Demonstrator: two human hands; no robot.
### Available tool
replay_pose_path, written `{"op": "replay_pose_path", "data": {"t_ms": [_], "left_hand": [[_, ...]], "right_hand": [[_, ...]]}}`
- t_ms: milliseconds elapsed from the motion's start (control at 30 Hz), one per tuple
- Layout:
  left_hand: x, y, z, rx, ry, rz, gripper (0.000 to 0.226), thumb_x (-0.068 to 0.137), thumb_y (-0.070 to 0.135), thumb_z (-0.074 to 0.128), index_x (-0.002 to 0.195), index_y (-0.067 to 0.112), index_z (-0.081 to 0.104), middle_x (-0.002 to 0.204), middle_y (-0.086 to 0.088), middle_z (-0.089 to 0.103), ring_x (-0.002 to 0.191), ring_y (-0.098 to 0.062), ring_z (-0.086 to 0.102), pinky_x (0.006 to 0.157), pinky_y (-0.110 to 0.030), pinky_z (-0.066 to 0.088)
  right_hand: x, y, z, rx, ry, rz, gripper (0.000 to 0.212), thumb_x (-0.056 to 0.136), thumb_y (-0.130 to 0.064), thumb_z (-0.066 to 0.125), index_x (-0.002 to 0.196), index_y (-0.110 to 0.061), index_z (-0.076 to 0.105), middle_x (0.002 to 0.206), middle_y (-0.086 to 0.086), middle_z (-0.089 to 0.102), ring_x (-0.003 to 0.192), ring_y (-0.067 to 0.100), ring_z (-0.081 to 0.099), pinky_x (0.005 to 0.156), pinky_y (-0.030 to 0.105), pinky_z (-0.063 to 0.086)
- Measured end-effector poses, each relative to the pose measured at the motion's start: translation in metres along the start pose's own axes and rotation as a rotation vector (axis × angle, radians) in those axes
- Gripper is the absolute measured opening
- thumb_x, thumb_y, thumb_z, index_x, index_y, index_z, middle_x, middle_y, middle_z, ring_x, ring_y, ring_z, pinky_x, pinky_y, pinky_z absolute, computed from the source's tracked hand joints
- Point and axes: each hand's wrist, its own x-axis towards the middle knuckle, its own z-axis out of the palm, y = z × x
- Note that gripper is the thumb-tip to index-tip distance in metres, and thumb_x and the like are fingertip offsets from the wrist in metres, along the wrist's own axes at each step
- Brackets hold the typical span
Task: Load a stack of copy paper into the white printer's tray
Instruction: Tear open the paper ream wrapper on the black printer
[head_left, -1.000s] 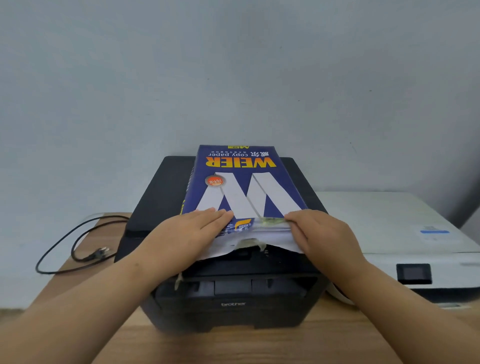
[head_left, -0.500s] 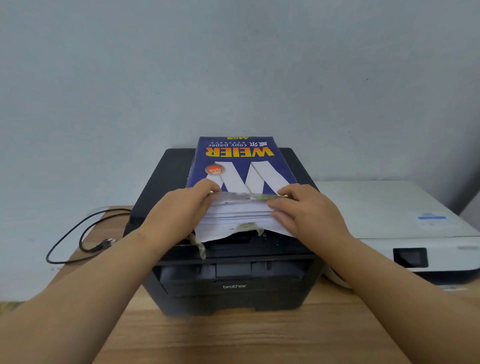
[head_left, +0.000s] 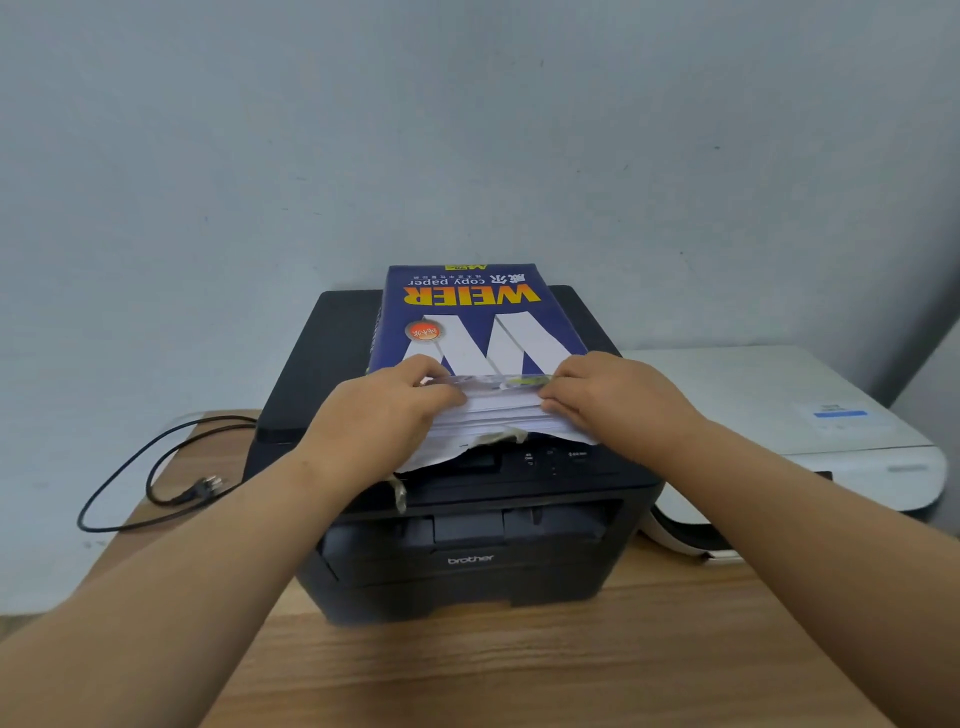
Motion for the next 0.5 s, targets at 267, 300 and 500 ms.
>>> {"op": "replay_pose_path", "data": {"t_ms": [267, 300, 500], "left_hand": [[0.003, 0.004, -0.004, -0.150, -0.026, -0.126, 0.026, 0.088, 0.020, 0.053, 0.103, 0.031, 0.070, 0.106, 0.011, 0.067, 0.093, -0.017, 0.064, 0.059, -0.024, 0.039], [0.003, 0.002, -0.004, -0.167, -0.033, -0.134, 0.025, 0.089, 0.023, 0.052, 0.104, 0.033, 0.070, 0.106, 0.013, 0.066, 0.095, -0.015, 0.063, 0.059, -0.023, 0.038], [0.009, -0.002, -0.002, -0.215, -0.100, -0.166, 0.020, 0.088, 0.031, 0.058, 0.103, 0.037, 0.070, 0.106, 0.016, 0.066, 0.099, -0.012, 0.061, 0.066, -0.026, 0.045]], "right_hand": [[0.009, 0.000, -0.005, 0.013, -0.127, 0.074, 0.022, 0.094, -0.028, 0.051, 0.109, -0.022, 0.066, 0.107, 0.001, 0.065, 0.097, 0.025, 0.060, 0.075, 0.034, 0.052], [0.011, 0.001, -0.006, 0.025, -0.157, 0.085, 0.029, 0.098, -0.030, 0.042, 0.114, -0.022, 0.064, 0.114, 0.001, 0.062, 0.104, 0.025, 0.057, 0.081, 0.034, 0.050], [0.018, -0.002, -0.013, 0.022, -0.299, 0.128, 0.034, 0.099, -0.033, 0.035, 0.118, -0.021, 0.062, 0.118, 0.001, 0.060, 0.107, 0.023, 0.056, 0.087, 0.034, 0.048]]}}
